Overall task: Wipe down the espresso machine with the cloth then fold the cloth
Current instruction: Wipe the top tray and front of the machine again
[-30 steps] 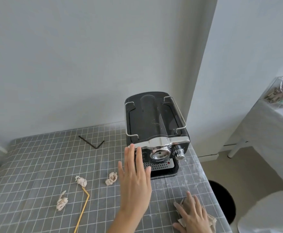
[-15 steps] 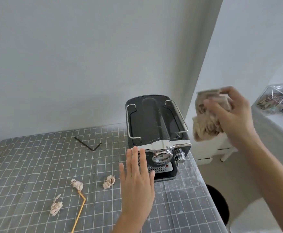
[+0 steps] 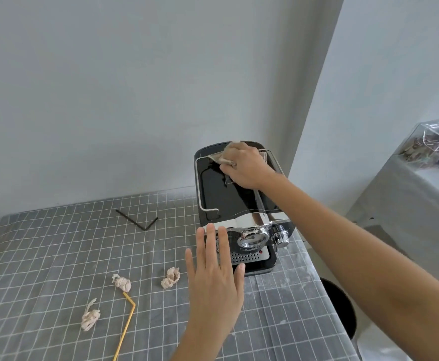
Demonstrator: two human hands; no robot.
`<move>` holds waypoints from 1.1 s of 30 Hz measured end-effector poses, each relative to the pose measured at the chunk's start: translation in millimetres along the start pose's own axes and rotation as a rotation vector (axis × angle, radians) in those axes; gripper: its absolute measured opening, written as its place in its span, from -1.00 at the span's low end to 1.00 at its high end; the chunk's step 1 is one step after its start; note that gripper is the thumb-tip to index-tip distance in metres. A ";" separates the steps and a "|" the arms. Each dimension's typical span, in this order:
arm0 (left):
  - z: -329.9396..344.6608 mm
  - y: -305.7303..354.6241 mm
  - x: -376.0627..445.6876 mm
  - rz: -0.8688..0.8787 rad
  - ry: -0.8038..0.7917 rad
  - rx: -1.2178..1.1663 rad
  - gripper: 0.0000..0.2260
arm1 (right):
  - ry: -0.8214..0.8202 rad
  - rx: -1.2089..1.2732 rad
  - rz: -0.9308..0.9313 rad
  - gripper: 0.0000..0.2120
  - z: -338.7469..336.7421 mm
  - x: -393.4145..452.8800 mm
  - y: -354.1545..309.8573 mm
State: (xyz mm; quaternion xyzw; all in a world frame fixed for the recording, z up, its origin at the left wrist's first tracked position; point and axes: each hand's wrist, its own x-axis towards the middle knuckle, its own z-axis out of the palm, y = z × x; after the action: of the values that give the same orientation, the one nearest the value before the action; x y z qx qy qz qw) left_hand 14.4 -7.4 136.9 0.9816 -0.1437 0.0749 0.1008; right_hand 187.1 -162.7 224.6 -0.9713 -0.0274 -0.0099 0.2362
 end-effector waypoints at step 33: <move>-4.7 -9.3 -2.6 0.054 -0.037 -0.025 -0.29 | 0.190 0.034 -0.187 -0.88 14.9 -186.1 47.7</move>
State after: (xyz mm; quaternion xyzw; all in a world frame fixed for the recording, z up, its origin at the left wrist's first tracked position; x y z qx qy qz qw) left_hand 14.2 3.0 139.4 0.9773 -0.1727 0.0575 0.1083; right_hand 4.2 -207.1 183.5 -0.9550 -0.0956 -0.1233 0.2521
